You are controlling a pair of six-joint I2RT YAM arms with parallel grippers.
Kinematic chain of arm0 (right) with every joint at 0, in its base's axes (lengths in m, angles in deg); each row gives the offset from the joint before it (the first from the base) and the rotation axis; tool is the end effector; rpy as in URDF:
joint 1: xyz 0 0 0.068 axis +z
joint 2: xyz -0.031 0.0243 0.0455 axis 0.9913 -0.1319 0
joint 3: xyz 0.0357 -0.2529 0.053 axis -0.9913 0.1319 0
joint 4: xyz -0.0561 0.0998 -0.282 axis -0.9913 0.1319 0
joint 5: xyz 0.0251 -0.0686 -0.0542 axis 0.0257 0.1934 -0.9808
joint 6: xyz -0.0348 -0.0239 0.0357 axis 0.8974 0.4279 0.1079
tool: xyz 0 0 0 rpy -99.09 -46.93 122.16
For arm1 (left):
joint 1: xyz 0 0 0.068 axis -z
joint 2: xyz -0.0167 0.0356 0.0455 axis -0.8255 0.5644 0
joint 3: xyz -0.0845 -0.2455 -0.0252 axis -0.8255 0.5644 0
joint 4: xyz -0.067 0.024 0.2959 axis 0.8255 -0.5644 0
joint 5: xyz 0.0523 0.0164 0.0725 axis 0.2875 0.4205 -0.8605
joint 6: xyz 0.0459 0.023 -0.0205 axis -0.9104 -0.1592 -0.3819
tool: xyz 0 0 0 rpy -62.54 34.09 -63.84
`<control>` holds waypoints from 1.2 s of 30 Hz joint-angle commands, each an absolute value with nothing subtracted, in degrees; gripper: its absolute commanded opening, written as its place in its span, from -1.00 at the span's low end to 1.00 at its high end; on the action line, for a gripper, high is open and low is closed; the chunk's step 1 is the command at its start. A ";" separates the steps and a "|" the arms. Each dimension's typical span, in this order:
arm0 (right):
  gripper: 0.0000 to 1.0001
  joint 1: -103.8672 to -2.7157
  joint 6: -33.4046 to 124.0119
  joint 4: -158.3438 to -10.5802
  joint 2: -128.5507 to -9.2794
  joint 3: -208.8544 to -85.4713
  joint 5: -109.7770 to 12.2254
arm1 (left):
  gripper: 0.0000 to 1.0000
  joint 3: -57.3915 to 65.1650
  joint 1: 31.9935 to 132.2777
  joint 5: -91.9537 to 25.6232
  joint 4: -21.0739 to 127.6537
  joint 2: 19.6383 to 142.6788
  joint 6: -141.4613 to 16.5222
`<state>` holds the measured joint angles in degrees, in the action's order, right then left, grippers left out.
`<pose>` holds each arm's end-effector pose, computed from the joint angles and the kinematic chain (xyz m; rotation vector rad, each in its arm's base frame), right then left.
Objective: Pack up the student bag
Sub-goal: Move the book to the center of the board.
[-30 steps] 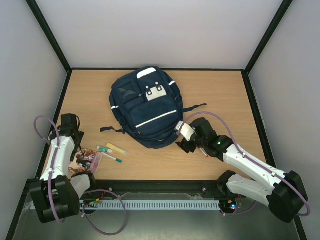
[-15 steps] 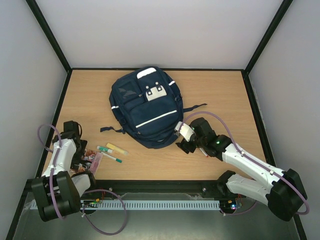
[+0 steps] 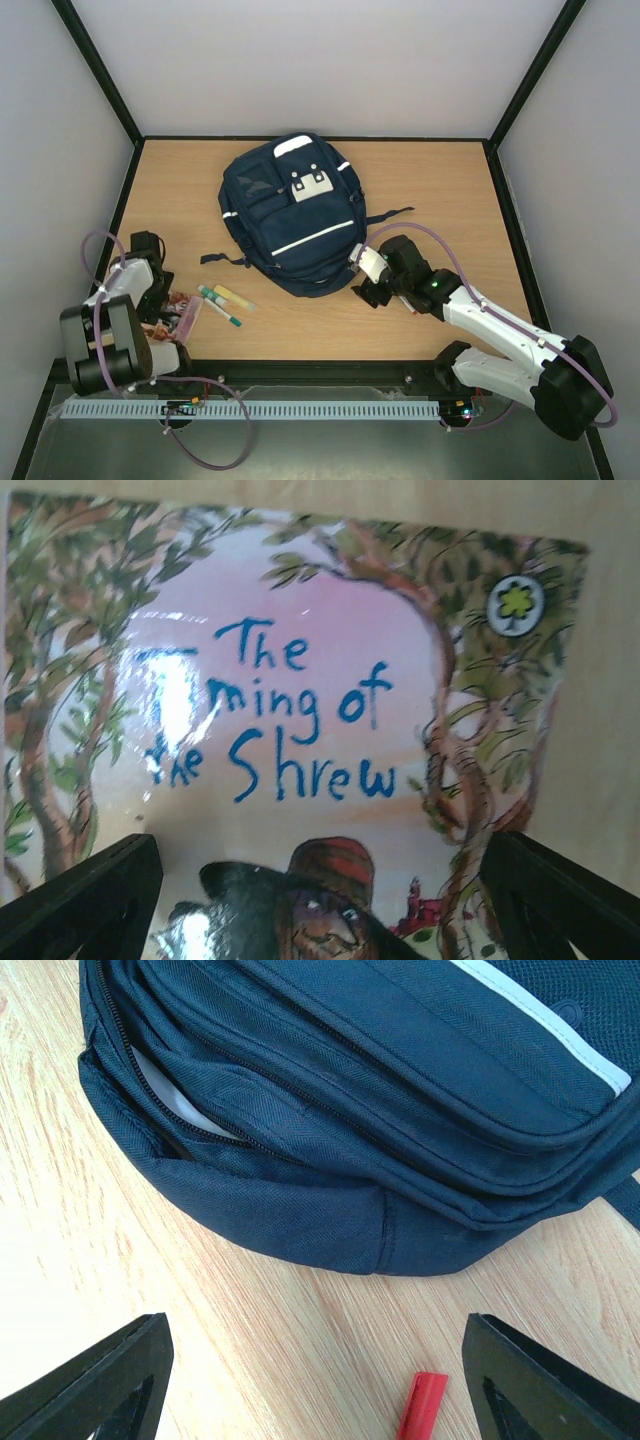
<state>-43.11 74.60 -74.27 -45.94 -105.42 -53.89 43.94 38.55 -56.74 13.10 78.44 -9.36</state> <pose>0.2061 0.1710 0.1988 -1.1455 1.8654 0.2145 0.2134 0.0760 0.1023 -1.8908 2.1253 0.2359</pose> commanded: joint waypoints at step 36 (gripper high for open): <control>0.61 -43.74 73.88 -72.05 -45.04 -104.99 -55.40 | 0.83 20.58 64.86 -61.05 26.79 96.84 -36.27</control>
<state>-43.41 74.82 -74.18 -44.87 -104.74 -54.59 23.79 64.98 -61.22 30.61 102.17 -31.81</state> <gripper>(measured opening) 0.802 0.904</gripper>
